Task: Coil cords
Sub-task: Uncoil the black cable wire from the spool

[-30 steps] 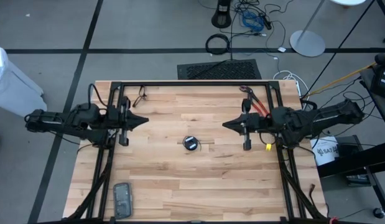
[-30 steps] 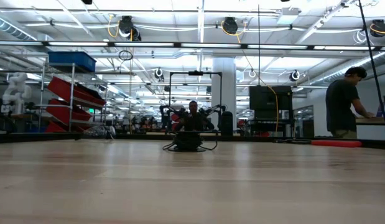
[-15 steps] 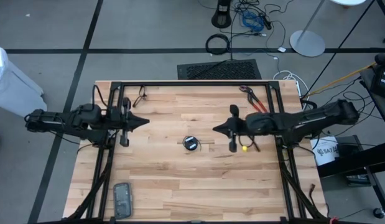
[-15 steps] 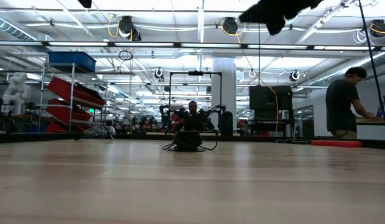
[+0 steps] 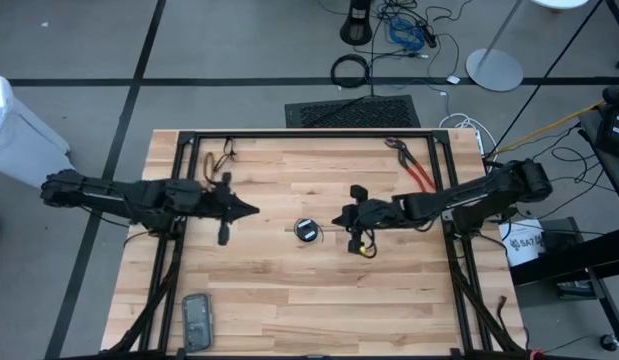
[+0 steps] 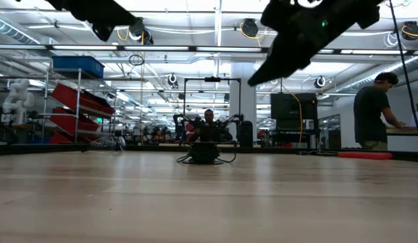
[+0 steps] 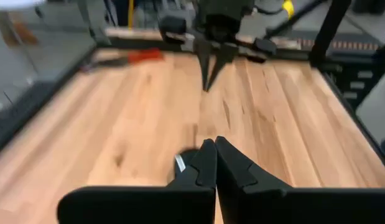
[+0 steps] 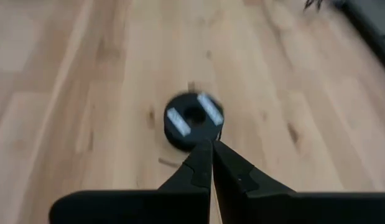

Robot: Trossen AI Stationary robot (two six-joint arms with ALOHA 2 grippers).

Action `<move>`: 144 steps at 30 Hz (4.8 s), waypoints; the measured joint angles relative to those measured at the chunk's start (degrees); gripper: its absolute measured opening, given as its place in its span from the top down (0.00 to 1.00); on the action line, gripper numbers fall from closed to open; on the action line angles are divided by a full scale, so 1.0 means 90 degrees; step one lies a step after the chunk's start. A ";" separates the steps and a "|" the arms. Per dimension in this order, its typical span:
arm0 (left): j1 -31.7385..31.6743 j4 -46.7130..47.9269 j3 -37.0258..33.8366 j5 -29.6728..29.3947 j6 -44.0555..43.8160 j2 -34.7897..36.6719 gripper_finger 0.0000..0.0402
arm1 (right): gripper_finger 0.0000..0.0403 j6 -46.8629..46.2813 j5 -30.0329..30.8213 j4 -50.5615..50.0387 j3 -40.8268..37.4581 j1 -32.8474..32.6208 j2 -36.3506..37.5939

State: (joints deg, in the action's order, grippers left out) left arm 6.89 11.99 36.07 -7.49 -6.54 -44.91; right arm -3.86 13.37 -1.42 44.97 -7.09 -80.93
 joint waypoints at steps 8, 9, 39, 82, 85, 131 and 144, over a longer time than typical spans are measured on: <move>0.0289 -0.0419 -0.0005 0.0012 -0.0071 -0.1052 1.00 | 1.00 -0.0296 -0.0005 0.0132 0.0000 -0.0017 -0.0977; 0.0298 -0.0512 -0.0005 0.0016 -0.0067 -0.1171 1.00 | 1.00 -0.0280 -0.0019 0.0174 0.0000 -0.0029 -0.1054; 0.0242 -0.1622 -0.0007 -0.0004 0.1473 -0.2374 1.00 | 0.49 0.5153 0.1049 0.2828 0.0010 -0.0204 -0.2629; -0.0266 -0.1615 -0.0007 -0.0007 0.1444 -0.2374 1.00 | 0.92 0.6127 0.1350 0.2850 0.0571 -0.0265 -0.3326; -0.0264 -0.1623 -0.0007 -0.0006 0.1456 -0.2377 1.00 | 0.98 0.6064 0.1356 0.2888 0.0569 -0.0265 -0.3325; 0.0868 -0.2723 0.0000 -0.0887 0.1806 -0.2629 0.66 | 1.00 0.2731 0.1324 -0.0438 0.2233 0.0005 -0.1776; 0.1082 -0.2803 0.0000 -0.1418 0.1765 -0.3059 0.66 | 1.00 0.2434 0.0624 -0.0354 0.2238 0.0365 -0.1658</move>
State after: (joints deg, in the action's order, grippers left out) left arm 16.63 -13.24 36.07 -20.25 9.34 -72.45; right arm 18.05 18.99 -4.61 65.12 -3.80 -95.85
